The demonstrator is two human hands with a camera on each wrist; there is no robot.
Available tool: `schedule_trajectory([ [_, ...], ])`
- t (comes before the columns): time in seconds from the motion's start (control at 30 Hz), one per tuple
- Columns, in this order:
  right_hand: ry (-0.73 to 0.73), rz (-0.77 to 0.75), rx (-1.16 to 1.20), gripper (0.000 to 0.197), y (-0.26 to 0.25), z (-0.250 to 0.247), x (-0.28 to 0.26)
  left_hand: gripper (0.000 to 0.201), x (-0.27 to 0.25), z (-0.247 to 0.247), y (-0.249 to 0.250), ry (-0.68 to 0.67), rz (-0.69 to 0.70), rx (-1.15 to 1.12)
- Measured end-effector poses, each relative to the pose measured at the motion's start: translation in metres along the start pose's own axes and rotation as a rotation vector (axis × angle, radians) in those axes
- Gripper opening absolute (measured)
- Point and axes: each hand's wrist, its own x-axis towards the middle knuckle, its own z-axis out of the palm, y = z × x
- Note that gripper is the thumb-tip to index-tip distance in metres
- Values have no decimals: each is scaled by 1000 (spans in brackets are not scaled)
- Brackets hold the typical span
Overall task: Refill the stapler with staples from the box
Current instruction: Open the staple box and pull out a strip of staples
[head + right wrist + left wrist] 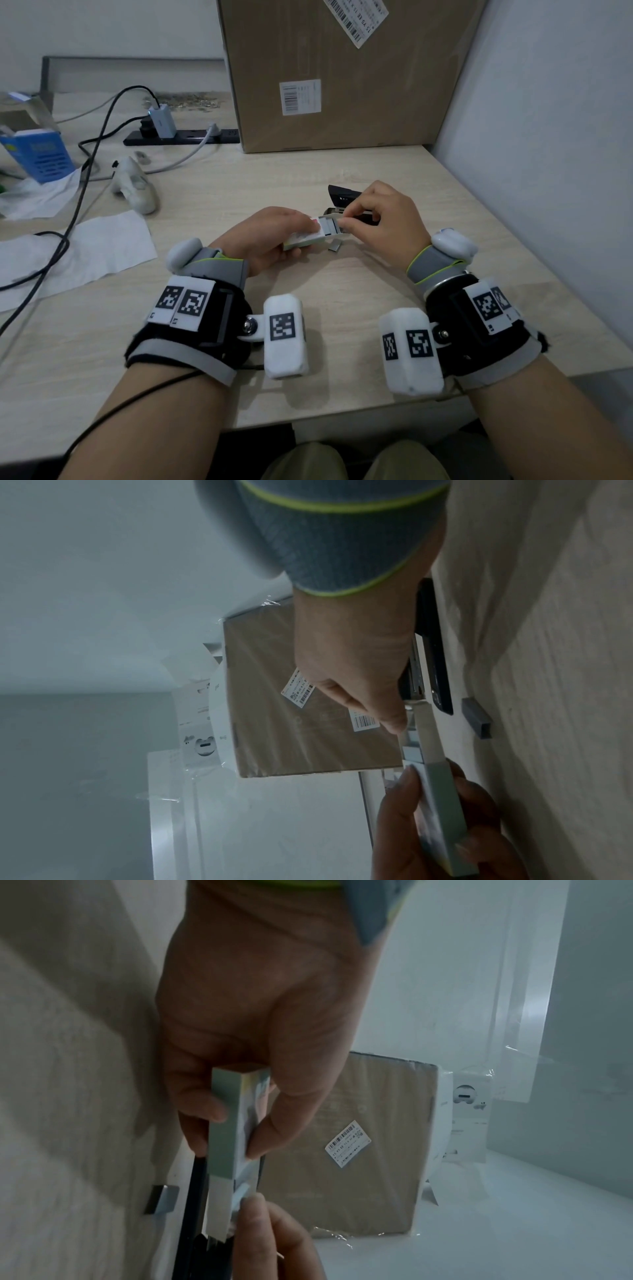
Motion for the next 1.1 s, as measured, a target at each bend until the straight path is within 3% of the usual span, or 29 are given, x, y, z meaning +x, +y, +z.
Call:
schedule_trajectory([
  [0.47, -7, 134, 11, 4, 1, 3, 0, 7, -2, 5, -1, -8, 38, -31],
  [0.67, 91, 169, 128, 6, -3, -2, 1, 11, 0, -6, 0, 222, 57, -131],
  [0.73, 17, 163, 79, 6, -3, -1, 0, 11, 0, -12, 1, 306, 55, -161],
  [0.87, -222, 171, -209, 14, 1, -1, -3, 11, 1, -13, 2, 297, 35, -186],
  [1.0, -235, 181, -356, 10, 1, -8, -4, 11, 2, -10, 1, 240, -11, -153],
  [1.1, -195, 158, -308, 7, 0, -6, -3, 11, 2, -9, 1, 183, -22, -139],
])
